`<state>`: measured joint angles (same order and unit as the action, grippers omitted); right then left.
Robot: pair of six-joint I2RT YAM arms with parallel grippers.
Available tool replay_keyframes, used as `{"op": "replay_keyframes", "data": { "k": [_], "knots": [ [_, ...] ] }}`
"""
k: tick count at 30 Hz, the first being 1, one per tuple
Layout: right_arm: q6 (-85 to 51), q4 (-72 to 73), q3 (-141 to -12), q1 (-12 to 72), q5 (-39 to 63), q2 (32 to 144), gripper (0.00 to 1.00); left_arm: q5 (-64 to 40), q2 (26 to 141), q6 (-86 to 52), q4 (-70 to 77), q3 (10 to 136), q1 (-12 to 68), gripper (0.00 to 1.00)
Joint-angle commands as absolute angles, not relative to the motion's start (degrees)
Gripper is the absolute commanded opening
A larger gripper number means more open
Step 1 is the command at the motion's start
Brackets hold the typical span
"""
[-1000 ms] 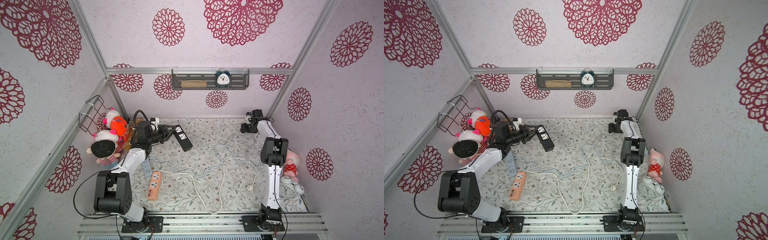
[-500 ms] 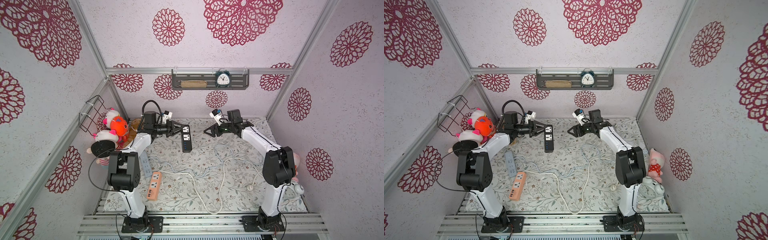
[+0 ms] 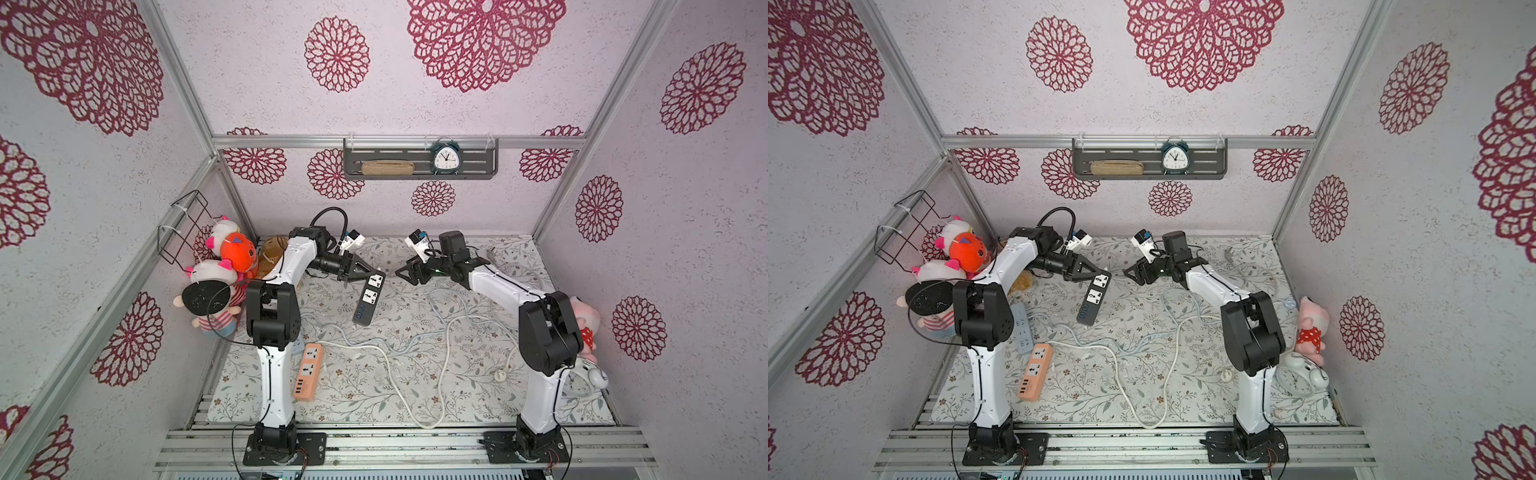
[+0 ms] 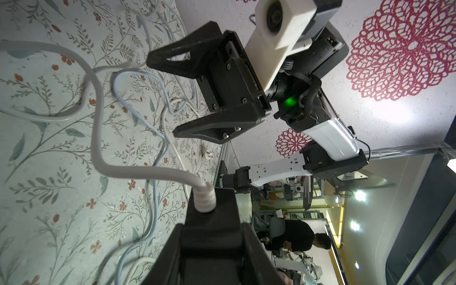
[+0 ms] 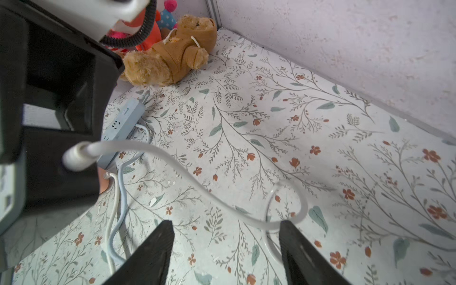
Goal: Unwrap the cord wrapped around the power strip
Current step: Unwrap the power cord from the power strip.
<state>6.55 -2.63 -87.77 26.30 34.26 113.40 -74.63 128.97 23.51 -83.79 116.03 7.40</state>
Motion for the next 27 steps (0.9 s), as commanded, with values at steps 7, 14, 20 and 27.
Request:
{"op": "replay_keyframes", "data": {
  "k": [7,14,20,27],
  "knots": [
    [6.58,0.06,-94.11,31.80,34.53,122.26,0.71,-78.33,129.36,36.47,-101.42,118.68,7.82,0.00],
    [4.02,0.53,-98.45,32.36,32.79,126.25,0.40,-76.91,129.10,35.94,-101.34,118.97,8.19,0.00],
    [5.39,-0.91,-96.12,30.59,27.54,123.80,0.00,-75.65,129.06,34.31,-99.72,117.96,7.75,0.00],
    [4.52,-0.44,-89.33,24.63,26.09,118.20,0.00,-55.10,122.46,6.18,-70.93,105.75,7.73,0.00]
  ]
}}
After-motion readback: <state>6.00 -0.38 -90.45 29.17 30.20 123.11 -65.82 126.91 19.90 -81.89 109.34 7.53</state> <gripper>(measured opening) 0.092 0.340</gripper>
